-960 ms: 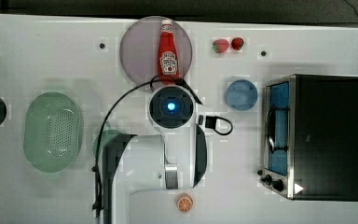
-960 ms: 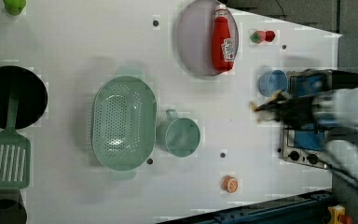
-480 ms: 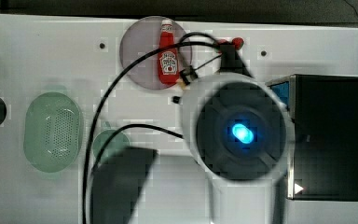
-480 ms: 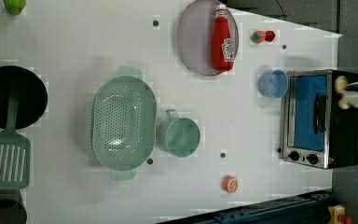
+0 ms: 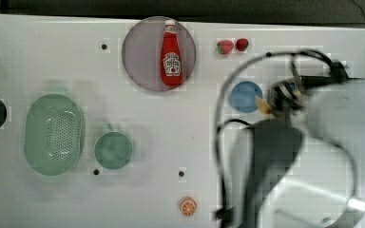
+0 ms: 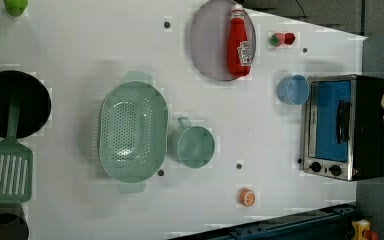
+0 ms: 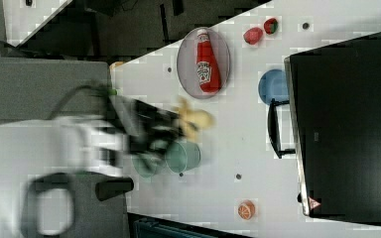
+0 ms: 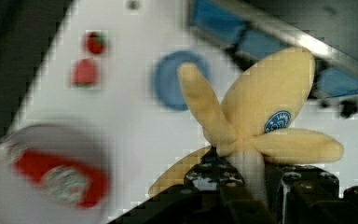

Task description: Pick banana from table and place on oven.

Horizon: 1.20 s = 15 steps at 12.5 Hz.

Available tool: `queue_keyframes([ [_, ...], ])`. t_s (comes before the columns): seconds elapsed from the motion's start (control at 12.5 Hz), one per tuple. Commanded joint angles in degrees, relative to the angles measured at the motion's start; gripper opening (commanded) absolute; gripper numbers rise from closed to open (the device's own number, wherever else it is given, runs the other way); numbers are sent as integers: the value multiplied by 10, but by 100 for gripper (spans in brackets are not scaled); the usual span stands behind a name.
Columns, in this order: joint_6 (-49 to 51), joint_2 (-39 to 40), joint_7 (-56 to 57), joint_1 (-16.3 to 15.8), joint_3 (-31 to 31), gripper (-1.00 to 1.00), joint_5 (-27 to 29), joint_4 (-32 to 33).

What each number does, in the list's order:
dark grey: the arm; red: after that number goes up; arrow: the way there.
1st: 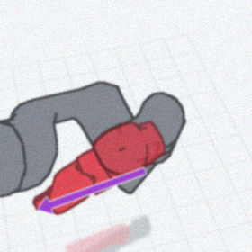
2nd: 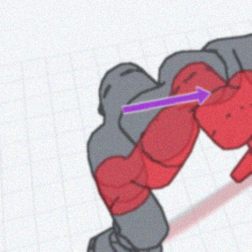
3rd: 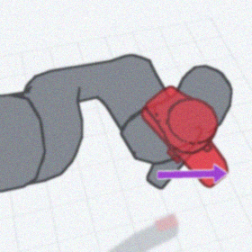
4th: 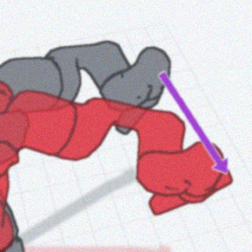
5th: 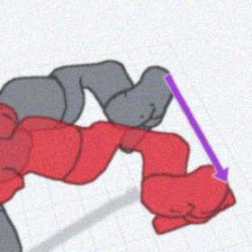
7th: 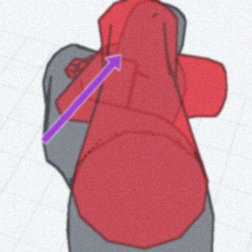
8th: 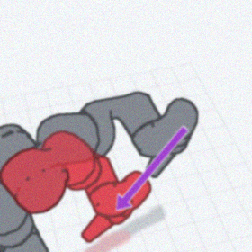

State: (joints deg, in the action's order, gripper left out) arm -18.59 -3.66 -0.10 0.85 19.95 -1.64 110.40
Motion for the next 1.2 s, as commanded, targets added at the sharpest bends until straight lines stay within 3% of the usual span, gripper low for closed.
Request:
queue_keyframes([
  [0.08, -11, 26, 163, 23, 62, -61, -18, -5],
  [0.48, -120, 126, 362, 25, 141, -61, -21, -20],
  [0.56, -135, 144, 382, 26, 146, -51, -20, -20],
  [1.12, -138, 159, 405, 28, 150, 100, -13, -37],
  [1.2, -130, 144, 422, 27, 149, 100, -17, -54],
])
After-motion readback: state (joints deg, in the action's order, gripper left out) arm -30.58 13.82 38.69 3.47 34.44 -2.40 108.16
